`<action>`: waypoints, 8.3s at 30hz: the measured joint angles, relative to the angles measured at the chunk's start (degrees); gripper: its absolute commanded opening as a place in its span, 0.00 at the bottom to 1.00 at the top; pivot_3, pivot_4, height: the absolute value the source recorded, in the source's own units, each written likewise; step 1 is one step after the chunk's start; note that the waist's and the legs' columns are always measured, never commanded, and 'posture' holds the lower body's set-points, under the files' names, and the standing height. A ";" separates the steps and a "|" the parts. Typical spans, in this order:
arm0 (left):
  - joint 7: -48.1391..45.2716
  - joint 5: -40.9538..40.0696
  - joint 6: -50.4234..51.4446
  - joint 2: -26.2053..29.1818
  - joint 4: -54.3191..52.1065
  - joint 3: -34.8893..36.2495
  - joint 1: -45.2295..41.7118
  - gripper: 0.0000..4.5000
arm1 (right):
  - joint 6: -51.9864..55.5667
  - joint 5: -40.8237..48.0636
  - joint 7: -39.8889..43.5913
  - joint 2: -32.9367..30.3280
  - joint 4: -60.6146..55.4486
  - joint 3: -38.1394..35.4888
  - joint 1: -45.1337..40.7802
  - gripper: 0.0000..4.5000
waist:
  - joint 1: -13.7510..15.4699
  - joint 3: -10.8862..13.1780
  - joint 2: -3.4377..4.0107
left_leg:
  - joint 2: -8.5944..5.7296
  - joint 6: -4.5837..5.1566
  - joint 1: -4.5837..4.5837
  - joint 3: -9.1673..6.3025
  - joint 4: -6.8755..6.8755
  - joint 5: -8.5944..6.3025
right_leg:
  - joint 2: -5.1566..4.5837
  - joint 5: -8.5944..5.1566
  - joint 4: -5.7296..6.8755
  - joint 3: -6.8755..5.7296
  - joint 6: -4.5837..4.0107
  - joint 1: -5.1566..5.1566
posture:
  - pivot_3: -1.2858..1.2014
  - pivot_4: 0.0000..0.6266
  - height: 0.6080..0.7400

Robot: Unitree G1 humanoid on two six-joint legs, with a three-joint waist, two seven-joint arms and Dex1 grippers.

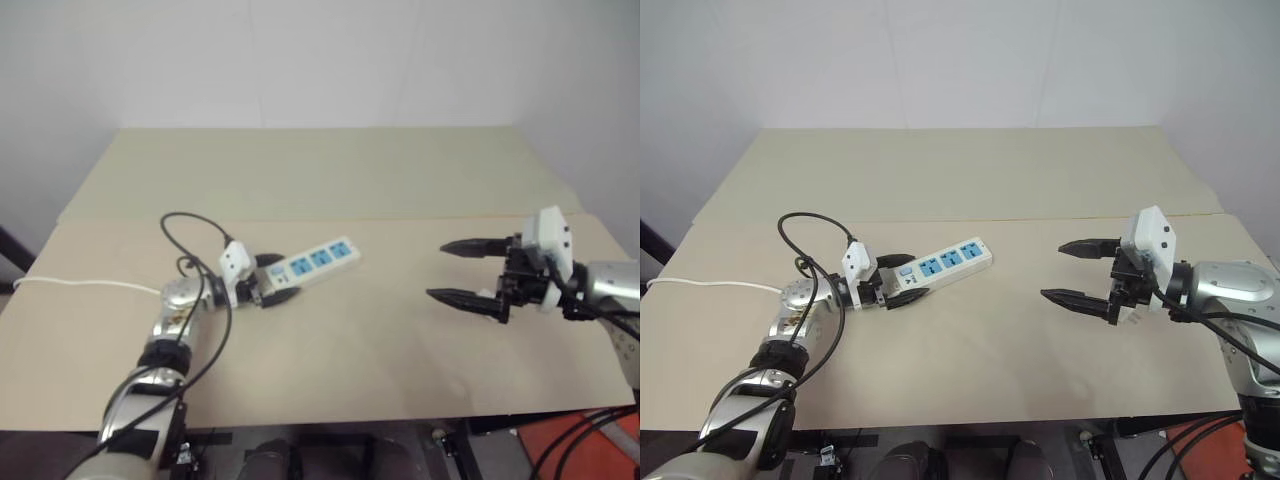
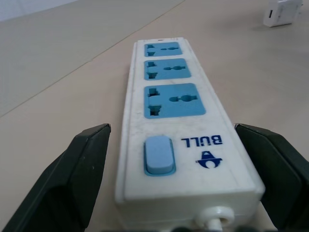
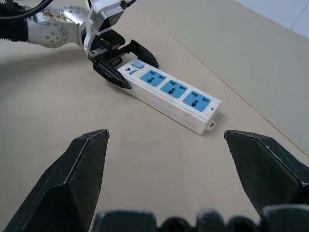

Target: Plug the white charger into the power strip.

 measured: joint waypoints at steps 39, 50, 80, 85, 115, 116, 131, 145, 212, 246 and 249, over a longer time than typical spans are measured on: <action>-6.35 -1.24 6.27 -0.06 -6.81 -1.98 3.25 0.73 | 5.49 2.34 -2.86 -1.47 1.24 -1.81 -2.69 1.00 | 0.17 -0.20 0.05 | -0.01 0.07 -0.02 0.01 0.01 -0.04 | -0.07 0.00 -0.04 0.00 0.00 -0.01 | 0.52 0.24 1.00; -14.65 -1.52 8.13 -2.11 -9.59 -7.06 2.71 0.73 | 5.49 2.28 -2.86 -2.84 1.17 -4.53 -0.12 1.00 | 0.21 -0.20 0.04 | -0.01 0.11 -0.03 0.00 0.01 -0.06 | -0.07 0.00 -0.06 0.00 0.00 -0.01 | 0.52 0.24 1.00; -10.49 -1.07 4.16 -1.87 -12.26 -8.62 5.59 0.73 | 9.98 -3.07 -4.15 -9.44 11.57 -5.94 -0.05 1.00 | -0.18 -0.25 0.13 | -0.01 0.24 0.02 0.05 0.07 -0.14 | -0.22 0.00 -0.09 0.02 0.00 -0.04 | 0.52 0.24 1.00; -10.68 -1.08 5.05 -1.51 -12.32 -8.87 5.34 0.73 | 20.39 -4.86 -4.06 -15.62 14.71 1.22 -7.82 1.00 | -0.47 -0.31 0.23 | 0.02 0.24 0.03 0.06 0.06 -0.15 | -0.25 -0.02 -0.11 0.05 -0.02 -0.09 | 0.52 0.24 1.00; -8.15 -0.40 1.27 -2.76 -5.53 -10.09 1.13 0.73 | 38.09 -16.62 2.26 -15.16 27.63 30.24 -34.20 1.00 | -0.07 -0.42 0.39 | -0.03 0.24 -0.05 0.03 0.11 -0.16 | -0.36 0.07 -0.14 -0.03 -0.05 -0.12 | 0.52 0.24 1.00; -8.15 -0.40 1.38 -2.78 -5.69 -10.09 1.19 0.73 | 37.88 -17.51 3.06 -14.82 28.09 31.55 -34.59 1.00 | -0.04 -0.42 0.39 | -0.03 0.24 -0.06 0.03 0.11 -0.16 | -0.36 0.07 -0.15 -0.04 -0.05 -0.12 | 0.52 0.24 1.00; -7.00 -0.40 2.22 -2.54 -8.78 -9.95 3.17 0.73 | 20.95 -32.60 13.77 -10.43 34.65 42.08 -36.09 1.00 | -0.19 -0.43 0.41 | -0.05 0.22 -0.06 0.06 0.11 -0.15 | -0.35 0.06 -0.17 -0.05 -0.03 -0.12 | 0.52 0.24 1.00; -5.45 -0.47 3.87 -1.98 -12.59 -9.75 5.46 0.73 | 15.08 -40.73 17.56 -3.41 45.47 43.69 -39.11 1.00 | -0.48 -0.43 0.42 | -0.04 0.17 -0.05 0.08 0.09 -0.13 | -0.32 0.06 -0.12 -0.06 -0.03 -0.12 | 0.52 0.24 1.00; -10.96 -1.15 3.91 -1.53 -3.96 -9.90 -1.18 0.73 | 19.24 -42.47 18.58 -0.88 42.48 37.02 -38.70 0.25 | -1.00 -0.44 0.44 | -0.04 0.03 -0.17 0.04 0.11 -0.04 | -0.30 0.18 -0.05 -0.07 -0.10 -0.28 | 0.52 0.24 1.00; -7.02 -0.37 10.64 -0.93 -22.56 -11.70 7.90 0.73 | 25.22 -12.58 -3.07 16.54 11.56 4.75 -26.74 0.25 | -0.81 -0.40 0.42 | -0.04 -0.10 -0.34 0.00 0.06 0.11 | -0.04 0.11 -0.02 -0.26 0.04 -0.26 | 0.52 0.24 1.00; -6.34 -0.40 10.79 -0.90 -23.05 -11.69 8.39 0.73 | 22.33 -10.18 -4.85 19.73 7.85 4.39 -21.25 0.25 | -0.85 -0.40 0.42 | -0.05 -0.10 -0.29 -0.02 0.06 0.11 | -0.04 0.11 -0.01 -0.28 0.03 -0.21 | 0.52 0.24 1.00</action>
